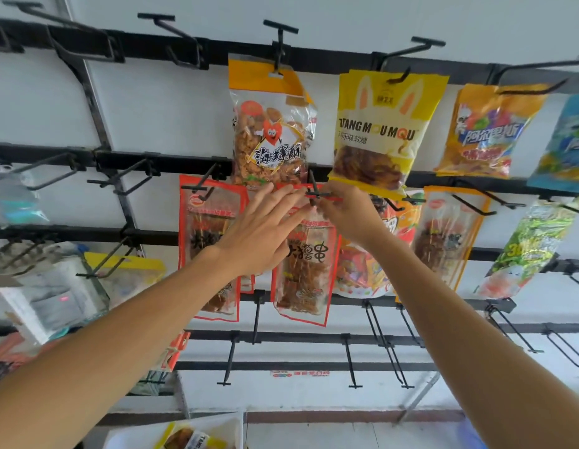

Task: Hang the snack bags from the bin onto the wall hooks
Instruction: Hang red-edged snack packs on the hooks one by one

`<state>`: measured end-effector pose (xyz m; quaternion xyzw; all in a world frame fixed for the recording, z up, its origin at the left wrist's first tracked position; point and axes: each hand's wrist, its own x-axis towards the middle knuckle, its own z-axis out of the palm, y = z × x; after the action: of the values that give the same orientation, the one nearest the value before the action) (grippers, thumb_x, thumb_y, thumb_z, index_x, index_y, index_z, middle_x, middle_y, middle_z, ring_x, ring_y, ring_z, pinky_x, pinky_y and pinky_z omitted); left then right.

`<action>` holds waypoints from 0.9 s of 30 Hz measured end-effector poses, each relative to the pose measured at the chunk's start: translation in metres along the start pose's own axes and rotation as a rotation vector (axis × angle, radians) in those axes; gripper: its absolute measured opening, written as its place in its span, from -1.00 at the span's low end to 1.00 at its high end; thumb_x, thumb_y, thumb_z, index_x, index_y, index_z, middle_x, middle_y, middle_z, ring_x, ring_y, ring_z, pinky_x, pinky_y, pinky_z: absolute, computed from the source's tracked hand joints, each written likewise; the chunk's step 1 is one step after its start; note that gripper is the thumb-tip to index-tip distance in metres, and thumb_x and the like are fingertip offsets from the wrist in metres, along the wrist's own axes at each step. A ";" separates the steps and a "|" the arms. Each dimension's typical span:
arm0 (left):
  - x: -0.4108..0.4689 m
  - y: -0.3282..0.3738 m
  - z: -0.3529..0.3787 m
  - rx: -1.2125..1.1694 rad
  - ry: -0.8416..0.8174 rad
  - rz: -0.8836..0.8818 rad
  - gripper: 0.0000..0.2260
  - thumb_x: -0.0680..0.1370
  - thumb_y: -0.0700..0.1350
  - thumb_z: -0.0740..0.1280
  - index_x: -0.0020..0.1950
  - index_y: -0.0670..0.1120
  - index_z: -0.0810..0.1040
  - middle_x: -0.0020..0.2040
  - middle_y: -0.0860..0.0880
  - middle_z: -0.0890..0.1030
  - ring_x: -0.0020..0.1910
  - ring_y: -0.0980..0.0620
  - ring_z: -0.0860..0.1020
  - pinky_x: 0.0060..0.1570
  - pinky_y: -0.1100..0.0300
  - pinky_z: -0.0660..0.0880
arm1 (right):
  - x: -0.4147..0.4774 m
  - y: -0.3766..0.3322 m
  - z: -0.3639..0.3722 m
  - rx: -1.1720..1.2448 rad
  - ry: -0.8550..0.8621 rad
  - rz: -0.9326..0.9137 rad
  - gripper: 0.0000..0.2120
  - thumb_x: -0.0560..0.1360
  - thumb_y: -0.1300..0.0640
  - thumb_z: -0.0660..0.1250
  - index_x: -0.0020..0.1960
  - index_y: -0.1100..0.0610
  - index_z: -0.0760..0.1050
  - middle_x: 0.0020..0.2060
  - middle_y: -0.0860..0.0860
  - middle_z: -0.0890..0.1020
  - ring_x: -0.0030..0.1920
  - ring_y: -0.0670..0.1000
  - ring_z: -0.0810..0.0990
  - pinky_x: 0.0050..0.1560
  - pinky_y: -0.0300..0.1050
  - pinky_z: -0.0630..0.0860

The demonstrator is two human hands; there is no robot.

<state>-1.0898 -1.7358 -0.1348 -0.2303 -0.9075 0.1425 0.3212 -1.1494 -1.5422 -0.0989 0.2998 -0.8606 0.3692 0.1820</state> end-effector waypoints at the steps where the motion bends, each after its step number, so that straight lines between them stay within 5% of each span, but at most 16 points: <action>1: 0.002 -0.001 0.001 0.007 -0.002 -0.003 -0.39 0.52 -0.08 0.28 0.56 -0.04 0.22 0.55 -0.17 0.21 0.55 -0.16 0.12 0.52 -0.15 -0.07 | 0.000 0.001 0.002 -0.012 0.016 -0.003 -0.90 0.56 0.14 0.31 0.01 0.16 0.54 -0.24 -0.04 0.63 -0.25 -0.02 0.60 -0.19 -0.06 0.53; 9: 0.010 -0.003 0.008 0.046 0.010 -0.024 -0.40 0.47 -0.08 0.32 0.51 -0.06 0.31 0.51 -0.19 0.30 0.50 -0.20 0.23 0.51 -0.17 0.01 | -0.007 0.013 0.014 -0.187 0.154 -0.179 -0.89 0.56 0.24 0.27 0.06 0.17 0.38 -0.16 0.04 0.55 -0.23 0.11 0.54 -0.28 0.06 0.52; 12: 0.013 -0.005 0.010 0.080 -0.005 -0.035 -0.41 0.47 -0.04 0.33 0.50 -0.06 0.33 0.51 -0.18 0.31 0.50 -0.22 0.23 0.50 -0.18 -0.01 | -0.009 0.020 0.017 -0.326 0.186 -0.205 -0.78 0.53 0.30 0.25 0.17 0.19 0.43 -0.04 0.11 0.54 -0.13 0.15 0.55 -0.31 -0.06 0.46; 15: 0.015 -0.007 0.010 0.143 -0.081 -0.057 -0.40 0.52 0.04 0.24 0.55 -0.03 0.23 0.59 -0.14 0.13 0.56 -0.19 0.09 0.52 -0.17 -0.12 | -0.013 0.024 0.020 -0.471 0.212 -0.197 -0.70 0.47 0.33 0.31 0.19 0.19 0.48 0.01 0.13 0.53 -0.04 0.18 0.57 -0.40 -0.14 0.35; 17: 0.015 -0.004 0.011 0.176 -0.119 -0.073 -0.38 0.55 0.08 0.19 0.58 -0.04 0.14 0.61 -0.13 0.02 0.58 -0.18 0.00 0.52 -0.18 -0.17 | -0.018 0.023 0.019 -0.537 0.219 -0.202 -0.68 0.42 0.32 0.36 0.16 0.19 0.48 0.05 0.15 0.54 0.00 0.20 0.58 -0.47 -0.08 0.47; 20: 0.013 0.001 0.009 0.208 -0.142 -0.092 -0.35 0.54 0.13 0.19 0.59 -0.05 0.11 0.61 -0.15 -0.07 0.58 -0.19 -0.07 0.52 -0.19 -0.20 | -0.030 0.017 0.016 -0.553 0.123 -0.119 -0.55 0.44 0.26 0.33 0.33 0.15 0.45 0.28 0.15 0.47 0.20 0.21 0.52 -0.23 0.08 0.62; 27: -0.007 0.012 -0.006 0.201 -0.252 -0.088 -0.38 0.55 0.12 0.17 0.58 -0.05 0.17 0.61 -0.13 -0.04 0.58 -0.22 -0.17 0.50 -0.22 -0.20 | -0.063 0.009 0.004 -0.546 -0.073 -0.033 -0.51 0.52 0.16 0.25 0.44 0.01 0.37 0.57 0.03 0.11 0.49 0.16 0.24 0.28 0.11 0.43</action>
<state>-1.0770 -1.7286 -0.1391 -0.1372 -0.9310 0.2461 0.2322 -1.1082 -1.5165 -0.1401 0.2668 -0.9292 0.1094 0.2312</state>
